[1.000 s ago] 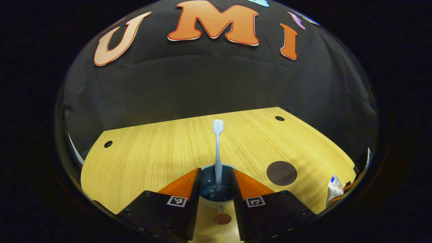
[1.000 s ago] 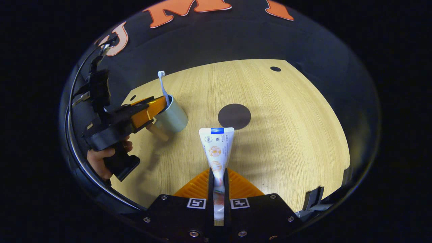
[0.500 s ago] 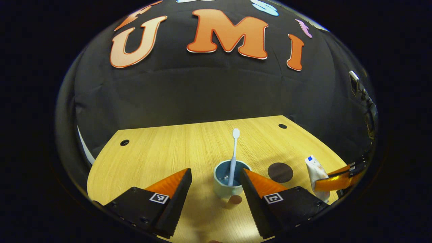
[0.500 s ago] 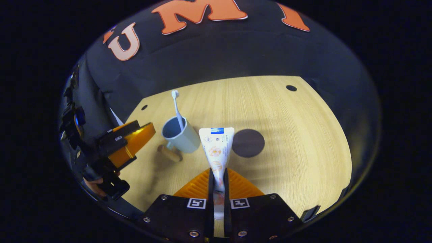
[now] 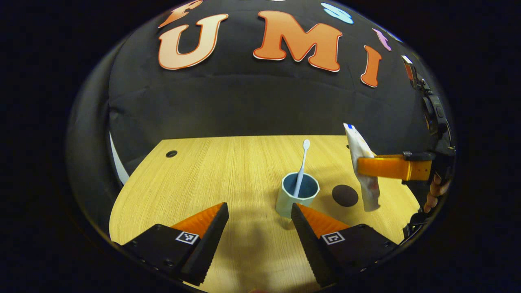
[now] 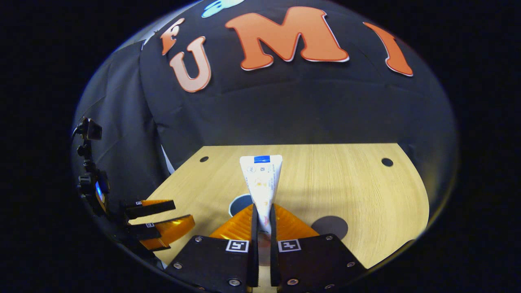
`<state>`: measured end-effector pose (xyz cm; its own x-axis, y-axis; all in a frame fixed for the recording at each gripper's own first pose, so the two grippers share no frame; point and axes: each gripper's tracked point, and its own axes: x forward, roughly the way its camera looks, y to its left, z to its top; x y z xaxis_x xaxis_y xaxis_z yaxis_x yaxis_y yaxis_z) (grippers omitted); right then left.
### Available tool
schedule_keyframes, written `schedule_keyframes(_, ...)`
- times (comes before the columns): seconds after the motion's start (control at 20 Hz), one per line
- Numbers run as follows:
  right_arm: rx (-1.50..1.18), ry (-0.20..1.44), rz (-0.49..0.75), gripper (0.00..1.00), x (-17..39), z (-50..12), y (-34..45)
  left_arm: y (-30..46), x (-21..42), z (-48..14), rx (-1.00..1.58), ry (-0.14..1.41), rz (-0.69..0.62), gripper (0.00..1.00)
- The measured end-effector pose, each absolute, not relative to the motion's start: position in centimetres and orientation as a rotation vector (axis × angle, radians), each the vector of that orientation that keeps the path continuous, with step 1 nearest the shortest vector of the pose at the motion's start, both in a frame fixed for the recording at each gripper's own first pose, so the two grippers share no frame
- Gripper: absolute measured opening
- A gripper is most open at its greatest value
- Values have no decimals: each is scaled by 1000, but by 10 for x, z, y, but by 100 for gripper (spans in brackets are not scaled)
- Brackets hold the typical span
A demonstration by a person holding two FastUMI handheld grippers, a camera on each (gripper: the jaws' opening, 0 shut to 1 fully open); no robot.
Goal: Put the toothbrush and toothpaste on the desktop into the cup, then pick up the cup and place it on the coaster on the desktop.
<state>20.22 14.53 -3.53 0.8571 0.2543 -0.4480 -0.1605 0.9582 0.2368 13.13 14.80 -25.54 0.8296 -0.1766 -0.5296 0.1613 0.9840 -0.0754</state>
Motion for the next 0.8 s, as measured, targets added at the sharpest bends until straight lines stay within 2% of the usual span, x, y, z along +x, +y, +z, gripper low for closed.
schedule_keyframes(0.45, 197, 302, 339, 12, 252, -10, 185, 160, 101, -277, 3, 637, -163, 93)
schedule_keyframes(0.8, 190, 345, 343, 12, 279, -43, 203, 165, 100, -290, 29, 679, -174, 94)
